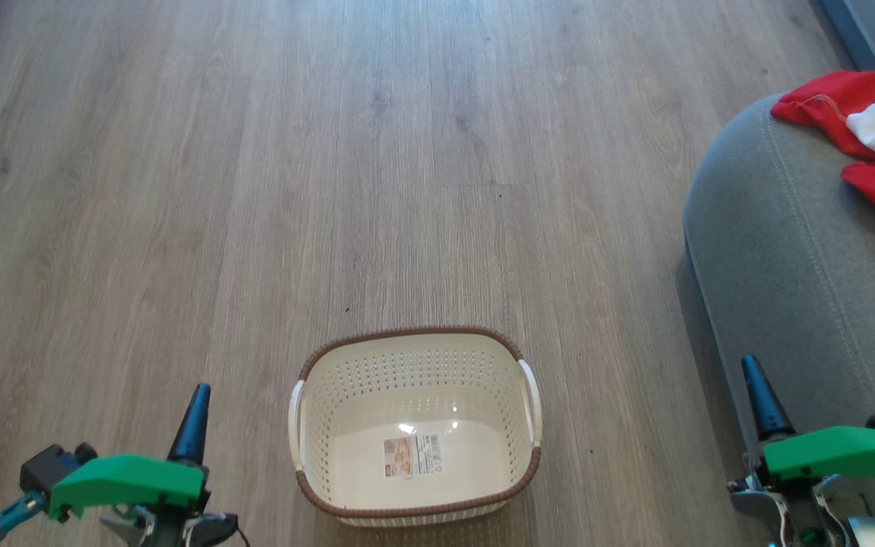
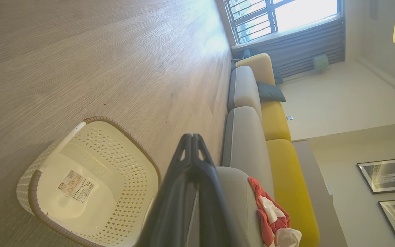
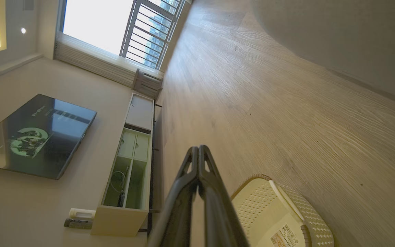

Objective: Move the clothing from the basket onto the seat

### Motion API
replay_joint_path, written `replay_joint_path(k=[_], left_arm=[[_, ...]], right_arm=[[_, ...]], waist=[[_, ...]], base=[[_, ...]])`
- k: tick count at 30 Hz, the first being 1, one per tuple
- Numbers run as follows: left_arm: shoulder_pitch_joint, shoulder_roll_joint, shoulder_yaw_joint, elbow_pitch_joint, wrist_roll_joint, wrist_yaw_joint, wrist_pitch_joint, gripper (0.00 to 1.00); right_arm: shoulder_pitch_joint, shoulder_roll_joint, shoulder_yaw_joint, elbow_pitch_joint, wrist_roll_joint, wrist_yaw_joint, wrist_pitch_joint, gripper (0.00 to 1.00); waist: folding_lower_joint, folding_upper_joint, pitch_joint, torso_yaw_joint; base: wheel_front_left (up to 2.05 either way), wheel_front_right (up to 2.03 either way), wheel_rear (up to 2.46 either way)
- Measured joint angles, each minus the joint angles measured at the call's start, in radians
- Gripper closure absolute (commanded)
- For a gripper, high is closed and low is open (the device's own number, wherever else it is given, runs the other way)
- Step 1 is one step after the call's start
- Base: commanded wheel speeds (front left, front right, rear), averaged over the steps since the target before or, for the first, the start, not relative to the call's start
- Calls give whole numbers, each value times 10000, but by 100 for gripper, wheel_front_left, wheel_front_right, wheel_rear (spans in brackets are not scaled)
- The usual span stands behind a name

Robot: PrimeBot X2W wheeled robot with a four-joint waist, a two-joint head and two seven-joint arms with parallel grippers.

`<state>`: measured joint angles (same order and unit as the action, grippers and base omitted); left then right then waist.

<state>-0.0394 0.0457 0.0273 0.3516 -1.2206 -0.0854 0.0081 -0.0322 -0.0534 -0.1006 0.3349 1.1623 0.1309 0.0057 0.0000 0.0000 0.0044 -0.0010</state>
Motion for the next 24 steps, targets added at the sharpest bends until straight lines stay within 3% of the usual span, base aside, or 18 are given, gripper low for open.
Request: replay_joint_path(k=[24], left_arm=[[-72,-23,345,-443,-2475,-257,631,100]], right_arm=[[-68,31,-209,-309,2853,-2,648,100]], waist=[[0,0,-9,7]], base=[[0,0,0]])
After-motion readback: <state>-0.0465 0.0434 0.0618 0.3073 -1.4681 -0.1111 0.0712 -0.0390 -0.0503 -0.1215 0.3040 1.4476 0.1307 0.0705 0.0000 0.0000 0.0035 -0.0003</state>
